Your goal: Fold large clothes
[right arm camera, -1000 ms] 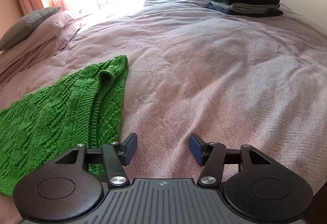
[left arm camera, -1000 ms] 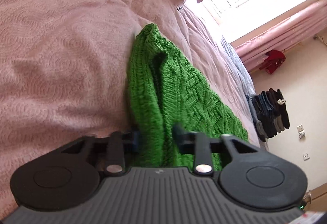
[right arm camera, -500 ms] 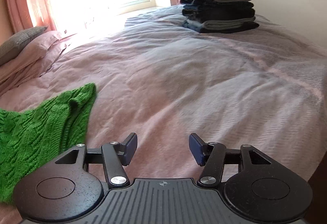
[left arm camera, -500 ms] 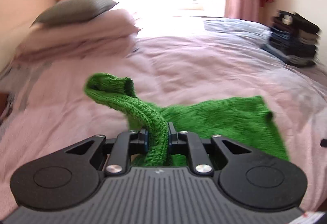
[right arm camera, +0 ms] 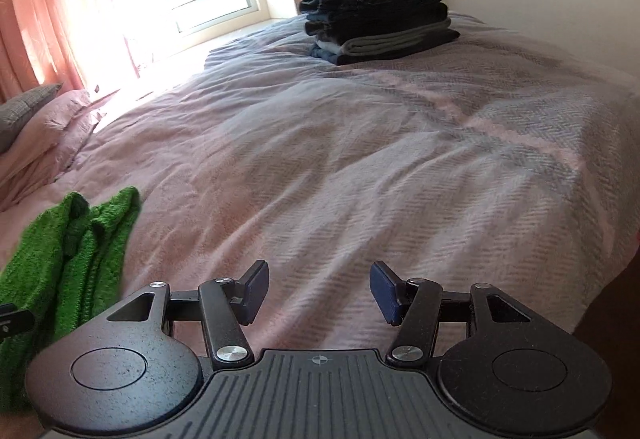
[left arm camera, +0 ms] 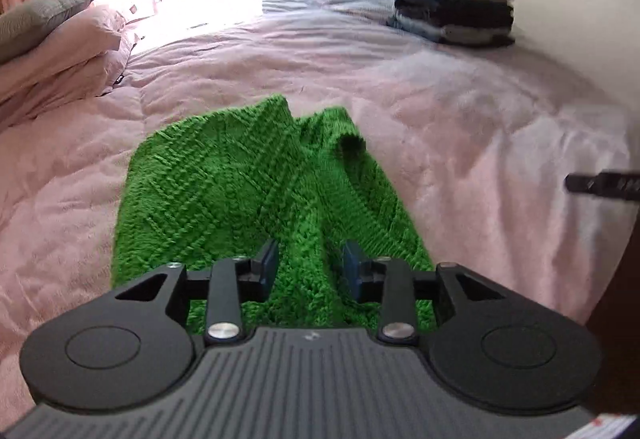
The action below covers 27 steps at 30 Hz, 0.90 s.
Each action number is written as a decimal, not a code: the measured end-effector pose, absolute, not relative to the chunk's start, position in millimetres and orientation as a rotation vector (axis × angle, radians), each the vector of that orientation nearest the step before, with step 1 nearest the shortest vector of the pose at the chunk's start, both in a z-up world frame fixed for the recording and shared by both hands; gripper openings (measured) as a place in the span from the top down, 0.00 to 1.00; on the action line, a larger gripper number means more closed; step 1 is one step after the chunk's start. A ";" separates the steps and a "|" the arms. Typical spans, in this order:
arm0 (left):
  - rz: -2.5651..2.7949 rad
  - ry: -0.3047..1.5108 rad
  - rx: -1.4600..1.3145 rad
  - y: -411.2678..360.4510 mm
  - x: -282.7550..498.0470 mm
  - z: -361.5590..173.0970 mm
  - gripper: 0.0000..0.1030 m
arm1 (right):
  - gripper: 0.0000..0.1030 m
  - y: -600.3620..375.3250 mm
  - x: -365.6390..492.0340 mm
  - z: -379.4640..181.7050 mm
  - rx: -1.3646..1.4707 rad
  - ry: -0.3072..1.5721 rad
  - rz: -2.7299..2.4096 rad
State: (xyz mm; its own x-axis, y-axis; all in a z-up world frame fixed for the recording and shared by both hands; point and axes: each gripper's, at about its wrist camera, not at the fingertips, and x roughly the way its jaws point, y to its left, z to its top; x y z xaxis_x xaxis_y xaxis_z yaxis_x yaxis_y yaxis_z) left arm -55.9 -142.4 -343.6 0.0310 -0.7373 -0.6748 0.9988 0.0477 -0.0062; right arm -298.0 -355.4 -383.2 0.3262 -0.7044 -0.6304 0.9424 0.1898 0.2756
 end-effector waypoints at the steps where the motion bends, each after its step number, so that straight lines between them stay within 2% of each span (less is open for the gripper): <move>1: -1.444 0.590 0.517 -136.9 -45.1 -335.0 0.70 | 0.48 -359.4 -290.6 -382.2 0.723 0.380 -1.149; 5: -1.348 0.613 0.385 -124.2 14.3 -314.7 0.70 | 0.48 -385.1 -249.1 -380.3 0.862 0.253 -0.848; 12: -1.199 0.803 0.244 -141.0 110.5 -343.9 0.70 | 0.48 -448.0 -149.3 -387.9 1.014 0.216 -0.514; 17: -1.210 0.877 0.198 -147.1 127.4 -364.2 0.70 | 0.48 -478.3 -106.8 -412.6 1.083 0.325 -0.541; 21: -1.236 0.893 0.186 -147.5 128.4 -373.3 0.70 | 0.49 -486.7 -101.8 -423.4 1.129 0.292 -0.497; 26: -1.266 0.882 0.190 -154.8 130.3 -373.4 0.70 | 0.53 -486.9 -88.5 -428.3 1.097 0.353 -0.476; 27: -1.271 0.883 0.190 -158.3 131.3 -374.0 0.70 | 0.58 -485.7 -87.3 -429.5 1.089 0.356 -0.486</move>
State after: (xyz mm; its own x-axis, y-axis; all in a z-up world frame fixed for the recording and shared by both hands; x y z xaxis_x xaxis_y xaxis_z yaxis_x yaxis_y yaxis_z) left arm 131.3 -158.3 -374.0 0.0258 -0.7467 -0.6646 0.8834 0.3283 -0.3345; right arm -87.3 -485.7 -429.5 0.8407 -0.2003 -0.5031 0.5401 0.3762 0.7528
